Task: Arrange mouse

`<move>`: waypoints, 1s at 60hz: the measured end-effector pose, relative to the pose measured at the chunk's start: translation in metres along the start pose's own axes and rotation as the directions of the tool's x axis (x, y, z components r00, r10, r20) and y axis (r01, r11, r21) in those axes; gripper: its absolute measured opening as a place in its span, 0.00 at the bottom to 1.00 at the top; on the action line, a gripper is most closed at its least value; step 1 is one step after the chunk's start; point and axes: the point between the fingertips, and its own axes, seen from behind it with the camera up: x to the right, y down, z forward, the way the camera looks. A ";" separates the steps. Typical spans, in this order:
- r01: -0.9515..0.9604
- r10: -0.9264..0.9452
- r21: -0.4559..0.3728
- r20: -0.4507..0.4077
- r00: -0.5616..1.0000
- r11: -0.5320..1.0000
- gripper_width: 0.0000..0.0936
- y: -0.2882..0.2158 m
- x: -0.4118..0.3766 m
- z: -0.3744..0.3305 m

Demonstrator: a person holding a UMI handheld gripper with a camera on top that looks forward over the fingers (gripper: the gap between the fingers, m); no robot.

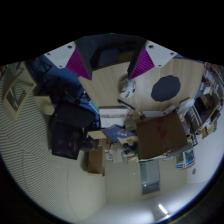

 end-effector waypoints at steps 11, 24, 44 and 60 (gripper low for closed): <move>-0.018 0.018 0.018 -0.029 0.999 1.000 0.78 -0.004 0.032 -0.008; 0.023 -0.023 -0.005 0.015 1.000 1.000 0.78 0.009 0.015 0.016; 0.064 -0.067 0.025 0.184 0.981 0.998 0.79 0.023 -0.057 0.117; 0.096 -0.089 -0.025 0.192 0.977 0.995 0.78 0.035 -0.081 0.193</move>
